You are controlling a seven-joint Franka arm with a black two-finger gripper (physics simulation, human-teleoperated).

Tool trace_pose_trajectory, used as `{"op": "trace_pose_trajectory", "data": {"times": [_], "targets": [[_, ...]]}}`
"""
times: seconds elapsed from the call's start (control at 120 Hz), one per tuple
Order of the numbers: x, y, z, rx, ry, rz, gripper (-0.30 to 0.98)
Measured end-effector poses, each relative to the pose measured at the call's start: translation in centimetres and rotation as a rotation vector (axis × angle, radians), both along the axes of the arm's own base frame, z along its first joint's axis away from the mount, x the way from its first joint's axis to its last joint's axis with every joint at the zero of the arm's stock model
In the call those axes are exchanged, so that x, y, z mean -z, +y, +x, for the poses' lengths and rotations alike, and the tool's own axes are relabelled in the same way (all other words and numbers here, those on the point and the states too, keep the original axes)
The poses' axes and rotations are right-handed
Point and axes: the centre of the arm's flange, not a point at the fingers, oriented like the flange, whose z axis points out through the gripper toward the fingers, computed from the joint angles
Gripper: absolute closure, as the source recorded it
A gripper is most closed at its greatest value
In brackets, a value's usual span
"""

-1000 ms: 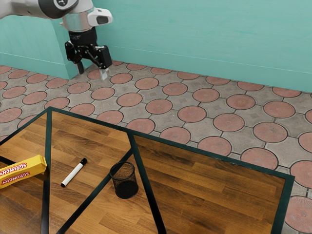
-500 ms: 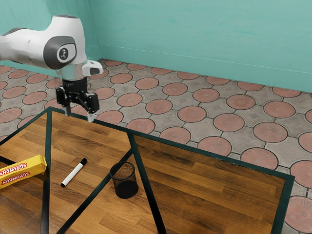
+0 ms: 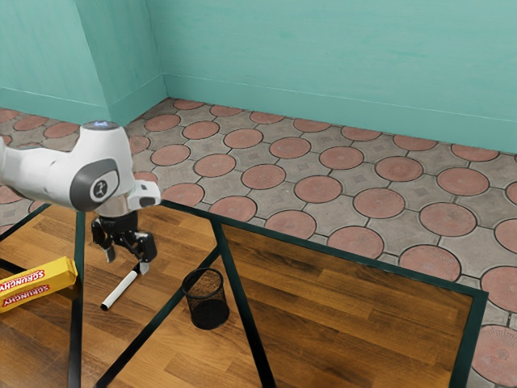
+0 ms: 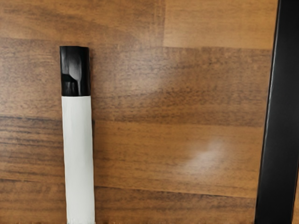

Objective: Put the marker into the pen holder.

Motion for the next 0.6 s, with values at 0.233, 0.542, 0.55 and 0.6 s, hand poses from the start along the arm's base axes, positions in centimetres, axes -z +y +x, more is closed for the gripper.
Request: {"op": "trace_pose_trajectory", "data": {"times": [0.233,0.542,0.55,0.6], "targets": [[2.0,1.4,-1.4,0.032,-0.034,-0.002,0.00],[4.2,2.5,-0.8,0.076,-0.046,0.021,0.00],[4.3,2.6,-0.7,0.076,-0.045,0.022,0.00],[4.8,3.1,-0.6,0.072,-0.037,0.026,0.00]]}}
